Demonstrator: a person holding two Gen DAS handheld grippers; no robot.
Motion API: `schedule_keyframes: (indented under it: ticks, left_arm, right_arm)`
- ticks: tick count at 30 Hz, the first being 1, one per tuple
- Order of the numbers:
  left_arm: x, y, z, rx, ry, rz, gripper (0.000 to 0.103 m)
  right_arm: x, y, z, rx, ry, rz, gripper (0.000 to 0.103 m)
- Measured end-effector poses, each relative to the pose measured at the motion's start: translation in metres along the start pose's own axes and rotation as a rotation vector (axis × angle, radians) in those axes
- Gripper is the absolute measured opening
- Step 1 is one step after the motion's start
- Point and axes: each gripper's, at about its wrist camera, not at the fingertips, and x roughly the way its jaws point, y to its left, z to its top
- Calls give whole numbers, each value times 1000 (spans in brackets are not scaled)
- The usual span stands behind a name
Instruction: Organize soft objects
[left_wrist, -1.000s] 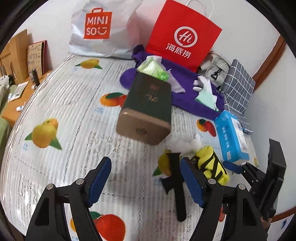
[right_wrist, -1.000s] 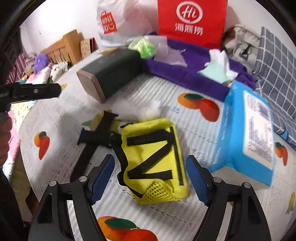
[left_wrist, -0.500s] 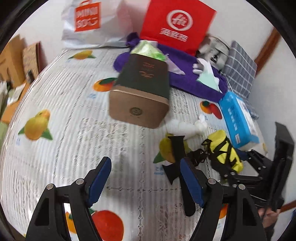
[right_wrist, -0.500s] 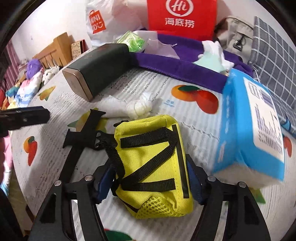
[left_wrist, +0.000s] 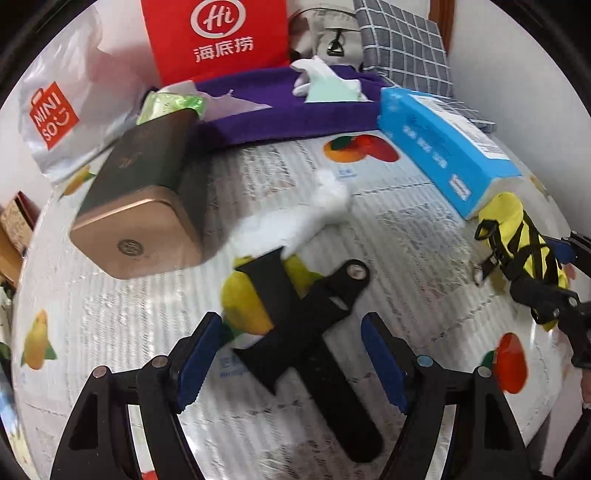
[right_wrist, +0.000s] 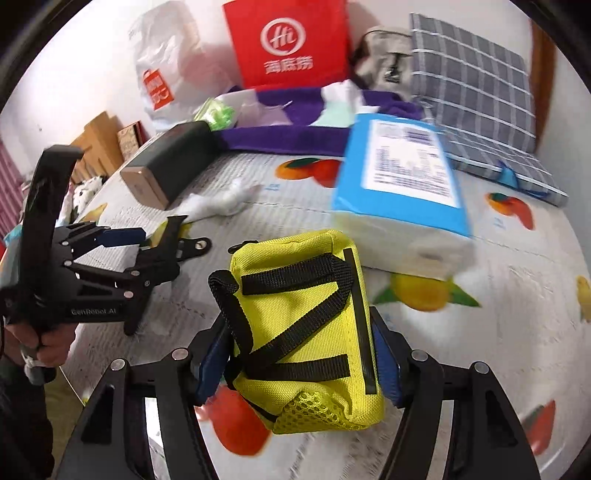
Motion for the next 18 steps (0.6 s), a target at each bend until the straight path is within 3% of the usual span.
schedule_keyframes:
  ticks: [2,3,7,9,12,15,17,18]
  left_arm:
    - [-3,0,0,-8,-5,8,56]
    - [-6,0,0,-17,-2,1,38]
    - [-15,3,-5,-58,38,-24,25]
    - [-17,4,-9,-75,50,-59,24]
    - [-14,0,-14,-61,53,-53,26]
    - [-13,-9,-10,-25,68,-90,52]
    - [-9,-16,-7,-6,58,-30,50]
    - [-8,-20,-6,17,49,14,41]
  right_arm:
    - [-4,-6,-3,20,-6,-5,67]
    - [-5,-10,-5,32,-7,0,67]
    - [-4,-18,-10,79,-15,12,67]
    - [-3,-21,-12,89,-16,18,67]
    - [-3,-26,-15,104,-14,26,67]
    - [-4,-30,-18,116,-15,31,67]
    - [-5,-32,-19,121,-18,33,67]
    - [-5,-33,-20,125,-18,33,67]
